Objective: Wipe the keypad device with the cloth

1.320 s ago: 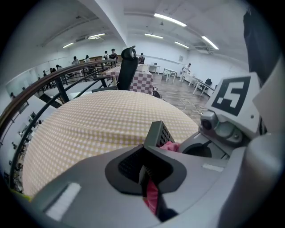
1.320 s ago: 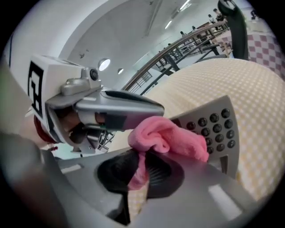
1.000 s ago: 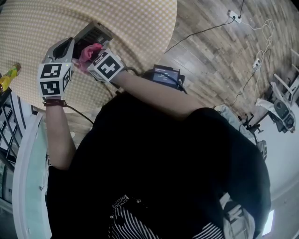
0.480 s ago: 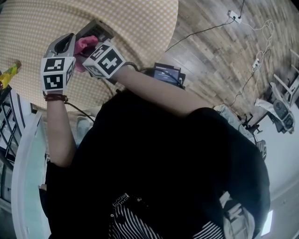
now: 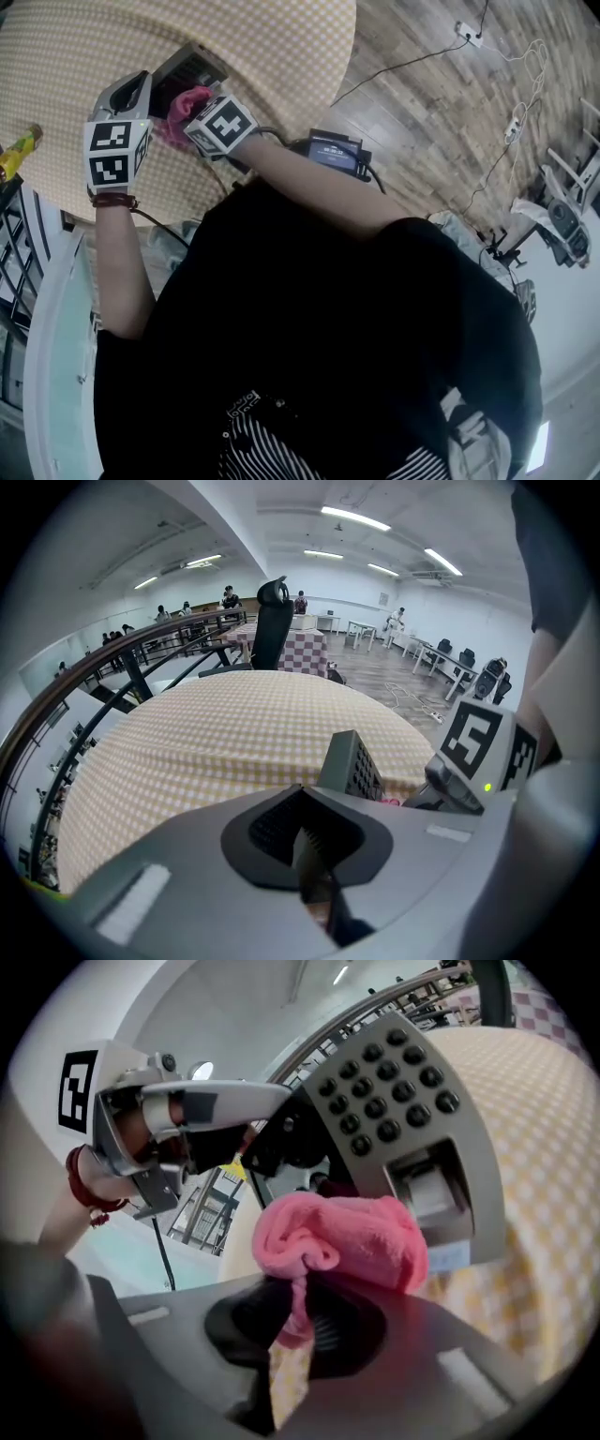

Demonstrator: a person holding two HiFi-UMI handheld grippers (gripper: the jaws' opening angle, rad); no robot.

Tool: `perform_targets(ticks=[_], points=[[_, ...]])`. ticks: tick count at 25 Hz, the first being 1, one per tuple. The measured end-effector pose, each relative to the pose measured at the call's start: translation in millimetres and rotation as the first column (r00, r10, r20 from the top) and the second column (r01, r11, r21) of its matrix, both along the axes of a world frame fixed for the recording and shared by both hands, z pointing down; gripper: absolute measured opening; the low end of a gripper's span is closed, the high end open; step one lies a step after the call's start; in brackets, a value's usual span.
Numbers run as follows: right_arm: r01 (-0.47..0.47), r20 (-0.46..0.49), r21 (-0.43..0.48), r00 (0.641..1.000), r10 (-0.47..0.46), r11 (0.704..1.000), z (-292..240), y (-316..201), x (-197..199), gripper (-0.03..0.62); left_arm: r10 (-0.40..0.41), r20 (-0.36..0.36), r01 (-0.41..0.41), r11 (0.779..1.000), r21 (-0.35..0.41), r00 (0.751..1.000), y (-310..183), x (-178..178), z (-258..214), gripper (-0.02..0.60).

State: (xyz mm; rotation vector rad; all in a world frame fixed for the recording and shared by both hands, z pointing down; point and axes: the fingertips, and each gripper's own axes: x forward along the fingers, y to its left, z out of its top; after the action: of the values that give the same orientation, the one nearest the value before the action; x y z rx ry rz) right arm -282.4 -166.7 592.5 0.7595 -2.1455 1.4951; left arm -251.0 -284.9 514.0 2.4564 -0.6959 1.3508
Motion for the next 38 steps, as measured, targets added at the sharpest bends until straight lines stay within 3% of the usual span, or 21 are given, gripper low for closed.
perform_targets(ticks=[4, 10, 12, 17, 23, 26, 31, 34, 38], points=[[-0.022, -0.051, -0.057, 0.999, 0.019, 0.998, 15, 11, 9, 0.044, 0.002, -0.011, -0.002, 1.0, 0.012, 1.0, -1, 5, 0, 0.005], [-0.065, 0.025, 0.122, 0.998, 0.062, 0.99, -50, -40, -3, 0.044, 0.01, -0.006, -0.01, 1.0, 0.016, 1.0, -7, 7, 0, 0.005], [-0.095, 0.063, 0.135, 0.994, 0.087, 0.986, -66, -56, -5, 0.044, 0.029, 0.002, -0.029, 0.999, 0.018, 1.0, -7, 10, -1, 0.005], [-0.076, 0.064, 0.071, 0.995, 0.072, 0.995, -46, -40, -7, 0.044, 0.029, 0.0, -0.029, 0.999, 0.028, 1.0, -7, 9, 1, 0.005], [-0.17, 0.058, -0.152, 0.982, 0.18, 0.974, 1, -1, 7, 0.044, 0.072, 0.01, -0.072, 0.997, 0.026, 0.997, -5, 14, 2, 0.005], [-0.152, 0.028, -0.169, 0.987, 0.159, 0.974, 12, 6, 8, 0.044, 0.068, -0.005, -0.068, 0.997, 0.037, 0.998, -6, 15, 3, 0.005], [-0.157, 0.011, -0.148, 0.987, 0.16, 0.976, 3, 4, 7, 0.044, 0.003, -0.037, -0.003, 1.0, 0.011, 0.999, -11, 12, 10, 0.005], [-0.16, 0.016, -0.104, 0.986, 0.163, 0.982, -14, -3, 11, 0.044, -0.082, -0.095, 0.084, 0.996, 0.022, 0.992, -17, 8, 2, 0.006], [-0.161, 0.004, -0.013, 0.987, 0.162, 0.987, -47, -8, 25, 0.044, -0.226, -0.278, 0.242, 0.97, 0.023, 0.933, -13, -2, -40, 0.006]])
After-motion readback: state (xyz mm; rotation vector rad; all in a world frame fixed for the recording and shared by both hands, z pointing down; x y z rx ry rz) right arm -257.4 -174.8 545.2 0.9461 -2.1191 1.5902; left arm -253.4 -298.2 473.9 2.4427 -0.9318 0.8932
